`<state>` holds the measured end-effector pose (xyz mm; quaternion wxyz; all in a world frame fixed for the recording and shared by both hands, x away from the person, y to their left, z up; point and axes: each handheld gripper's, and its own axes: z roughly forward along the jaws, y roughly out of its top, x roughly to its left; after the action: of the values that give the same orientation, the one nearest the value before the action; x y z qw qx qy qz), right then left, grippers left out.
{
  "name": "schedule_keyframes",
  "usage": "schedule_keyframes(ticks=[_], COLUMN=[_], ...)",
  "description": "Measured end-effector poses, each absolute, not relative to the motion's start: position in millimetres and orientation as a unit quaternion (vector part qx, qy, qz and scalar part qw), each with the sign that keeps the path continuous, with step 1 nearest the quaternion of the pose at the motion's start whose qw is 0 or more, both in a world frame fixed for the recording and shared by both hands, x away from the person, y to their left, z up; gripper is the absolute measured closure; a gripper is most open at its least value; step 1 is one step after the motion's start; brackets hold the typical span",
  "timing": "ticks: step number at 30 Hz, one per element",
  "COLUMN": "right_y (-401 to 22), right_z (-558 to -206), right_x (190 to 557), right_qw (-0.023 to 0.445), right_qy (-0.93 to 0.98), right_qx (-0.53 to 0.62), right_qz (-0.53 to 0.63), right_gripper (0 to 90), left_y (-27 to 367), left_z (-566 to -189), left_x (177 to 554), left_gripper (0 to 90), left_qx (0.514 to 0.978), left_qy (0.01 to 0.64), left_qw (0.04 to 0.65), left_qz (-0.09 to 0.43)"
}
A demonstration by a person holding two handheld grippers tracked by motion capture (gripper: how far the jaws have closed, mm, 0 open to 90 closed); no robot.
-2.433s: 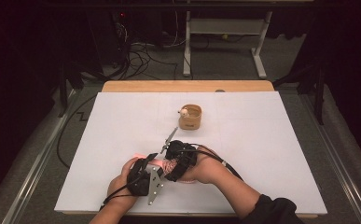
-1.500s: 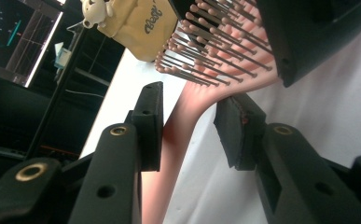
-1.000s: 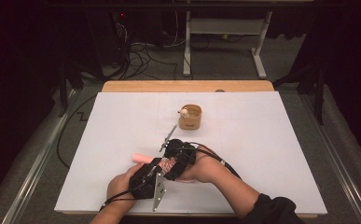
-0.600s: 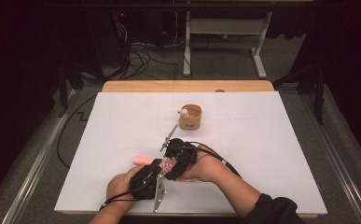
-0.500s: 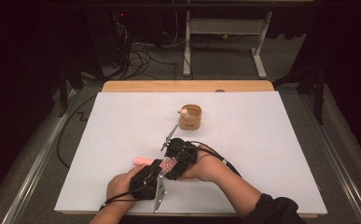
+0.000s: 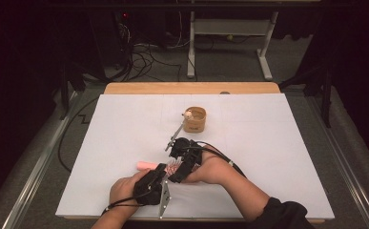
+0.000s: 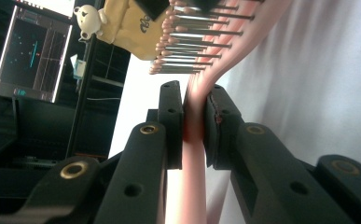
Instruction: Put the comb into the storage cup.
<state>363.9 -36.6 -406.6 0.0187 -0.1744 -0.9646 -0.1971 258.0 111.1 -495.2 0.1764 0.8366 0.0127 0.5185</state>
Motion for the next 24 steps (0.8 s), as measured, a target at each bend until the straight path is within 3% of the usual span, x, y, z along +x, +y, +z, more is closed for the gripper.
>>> schedule_keyframes(ticks=[4, 9, 11, 24], right_y=[-39, -42, -43, -49], right_z=[-402, -401, -400, -400], right_x=[364, 364, 364, 364], right_qw=[0.015, 0.009, 0.009, 0.003], right_qy=[-0.966, -0.964, -0.964, -0.965], right_qx=[-0.173, -0.177, -0.179, -0.179], right_qz=[-0.194, -0.196, -0.196, -0.191], right_gripper=[0.0, 0.0, 0.0, 0.0], left_y=[112, 113, 113, 116], left_z=[-497, -492, -496, -493], left_x=[259, 259, 260, 260], left_gripper=[79.6, 79.7, 79.7, 79.7], left_qx=[0.831, 0.834, 0.829, 0.827], left_qy=[0.026, 0.02, 0.031, 0.041], left_qw=[0.207, 0.181, 0.207, 0.203], left_qz=[0.516, 0.52, 0.519, 0.522])
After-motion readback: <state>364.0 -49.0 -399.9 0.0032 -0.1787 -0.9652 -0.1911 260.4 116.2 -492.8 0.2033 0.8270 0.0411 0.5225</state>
